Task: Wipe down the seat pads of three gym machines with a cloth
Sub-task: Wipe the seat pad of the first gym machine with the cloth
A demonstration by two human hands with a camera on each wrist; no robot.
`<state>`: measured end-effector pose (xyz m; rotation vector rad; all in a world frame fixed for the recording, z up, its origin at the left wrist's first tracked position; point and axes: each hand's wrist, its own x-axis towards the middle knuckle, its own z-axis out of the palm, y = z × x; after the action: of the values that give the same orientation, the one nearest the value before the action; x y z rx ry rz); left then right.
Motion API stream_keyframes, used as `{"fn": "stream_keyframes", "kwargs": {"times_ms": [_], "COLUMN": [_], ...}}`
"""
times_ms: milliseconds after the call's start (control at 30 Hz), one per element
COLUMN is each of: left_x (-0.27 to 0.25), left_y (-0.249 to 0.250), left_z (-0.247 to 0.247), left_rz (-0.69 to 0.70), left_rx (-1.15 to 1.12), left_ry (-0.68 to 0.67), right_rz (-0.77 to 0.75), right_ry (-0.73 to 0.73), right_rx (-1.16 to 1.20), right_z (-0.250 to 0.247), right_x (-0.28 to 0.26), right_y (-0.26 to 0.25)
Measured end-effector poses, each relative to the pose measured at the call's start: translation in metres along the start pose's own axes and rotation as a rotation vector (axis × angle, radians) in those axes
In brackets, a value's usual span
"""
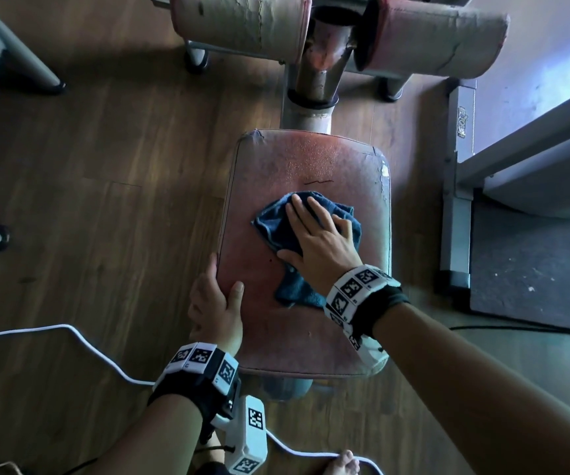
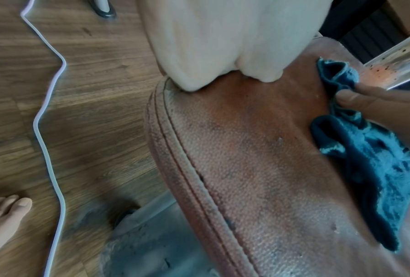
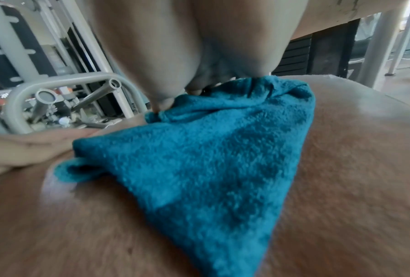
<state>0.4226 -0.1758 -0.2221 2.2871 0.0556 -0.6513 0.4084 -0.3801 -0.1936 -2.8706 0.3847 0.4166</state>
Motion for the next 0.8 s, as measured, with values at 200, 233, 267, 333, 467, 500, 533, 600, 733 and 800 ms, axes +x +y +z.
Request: {"fn": "stream_keyframes", "kwargs": {"times_ms": [200, 233, 267, 333, 467, 500, 533, 600, 733, 800], "left_x": [0.0, 0.0, -0.001, -0.002, -0.003, -0.003, -0.003, -0.003, -0.002, -0.002], "left_y": [0.005, 0.006, 0.006, 0.008, 0.008, 0.008, 0.007, 0.006, 0.003, 0.005], "left_z": [-0.004, -0.005, -0.005, -0.005, -0.004, -0.004, -0.004, -0.004, -0.003, -0.003], "left_rz": [0.1, 0.1, 0.097, 0.073, 0.036, 0.035, 0.039, 0.05, 0.074, 0.039], "left_rx": [0.059, 0.065, 0.07, 0.066, 0.044, 0.042, 0.043, 0.035, 0.018, 0.025], "left_ry": [0.054, 0.057, 0.058, 0.05, 0.037, 0.036, 0.035, 0.037, 0.052, 0.04], "right_rz": [0.023, 0.041, 0.064, 0.127, 0.174, 0.155, 0.137, 0.118, 0.113, 0.123], "right_ry": [-0.039, -0.043, -0.042, -0.023, -0.016, -0.013, -0.011, -0.02, -0.029, -0.024], "right_rx": [-0.054, -0.038, -0.016, 0.03, 0.024, 0.006, -0.015, -0.047, -0.044, -0.031], "right_z": [-0.015, -0.016, -0.015, -0.01, -0.003, -0.005, -0.008, -0.015, -0.017, -0.012], "right_x": [0.02, 0.022, 0.022, 0.015, -0.002, 0.0, 0.004, 0.015, 0.021, 0.008], "right_y": [0.008, 0.009, 0.009, 0.007, 0.007, 0.009, 0.013, 0.02, 0.021, 0.021]}}
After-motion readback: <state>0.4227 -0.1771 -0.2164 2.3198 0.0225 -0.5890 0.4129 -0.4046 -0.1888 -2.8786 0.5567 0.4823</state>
